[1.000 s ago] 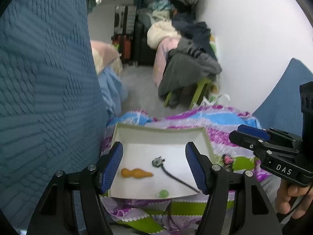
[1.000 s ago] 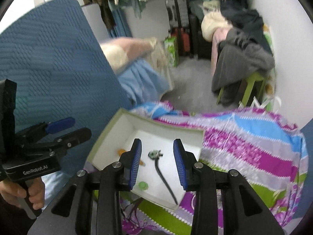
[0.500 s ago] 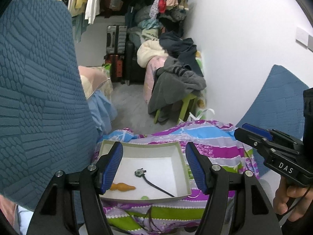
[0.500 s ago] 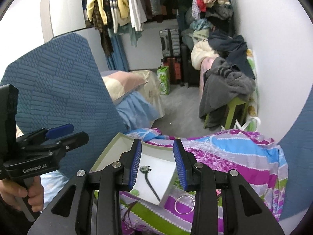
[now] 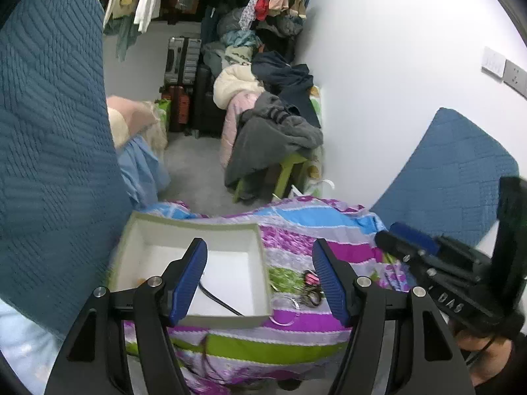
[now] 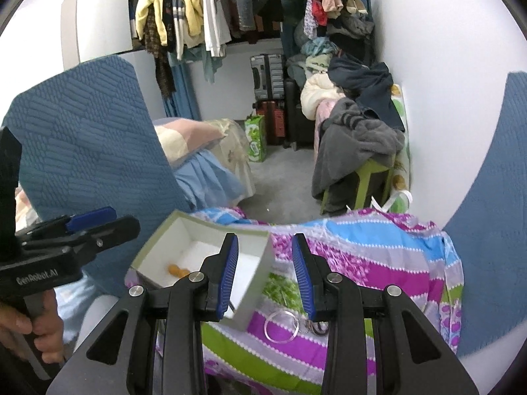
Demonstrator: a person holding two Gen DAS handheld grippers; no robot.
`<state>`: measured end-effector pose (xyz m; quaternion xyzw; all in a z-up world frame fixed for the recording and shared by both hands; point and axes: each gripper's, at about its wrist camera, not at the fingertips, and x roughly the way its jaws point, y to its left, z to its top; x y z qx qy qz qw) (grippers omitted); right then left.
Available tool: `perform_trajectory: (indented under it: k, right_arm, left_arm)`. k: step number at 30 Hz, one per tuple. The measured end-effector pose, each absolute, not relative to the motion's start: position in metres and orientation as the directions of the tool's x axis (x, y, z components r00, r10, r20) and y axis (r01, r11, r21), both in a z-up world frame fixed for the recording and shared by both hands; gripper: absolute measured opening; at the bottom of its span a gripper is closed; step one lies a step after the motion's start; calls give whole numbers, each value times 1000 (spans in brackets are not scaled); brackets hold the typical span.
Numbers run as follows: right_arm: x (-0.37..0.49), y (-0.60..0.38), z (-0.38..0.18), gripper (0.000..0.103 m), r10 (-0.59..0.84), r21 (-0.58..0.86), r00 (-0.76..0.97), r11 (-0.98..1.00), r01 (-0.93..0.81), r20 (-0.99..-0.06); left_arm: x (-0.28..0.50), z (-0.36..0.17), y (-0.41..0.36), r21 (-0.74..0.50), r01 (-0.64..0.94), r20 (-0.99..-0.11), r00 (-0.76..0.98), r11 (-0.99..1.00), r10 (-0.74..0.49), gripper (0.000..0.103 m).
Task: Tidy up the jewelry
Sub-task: 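Withdraw both open tools from the box back to the jewelry pile, then grasp the black patterned bracelet with the right tool while the left tool grasps the silver ring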
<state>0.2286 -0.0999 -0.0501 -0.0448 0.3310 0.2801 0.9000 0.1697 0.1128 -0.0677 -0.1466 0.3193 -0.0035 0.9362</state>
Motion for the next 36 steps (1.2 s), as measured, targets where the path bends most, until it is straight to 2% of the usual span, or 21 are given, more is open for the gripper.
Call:
perform_trajectory:
  k: [16,24,36]
  right_arm:
    - [216,-151,-109,32,422,99,610,866,-490,-670]
    - [215,-174,-134,32,393,75,625,879,-472,-674]
    - [250,-191,-191,32,416,174,556,883,-436,-720]
  left_arm:
    - [160,-112,62,-263,-92,-606,790,960,-90,67]
    - [165,-133,49,-301,-78,-605,786,950,-127,67]
    - [206,-193,28,-394,-69,-695,674,916,-248,64]
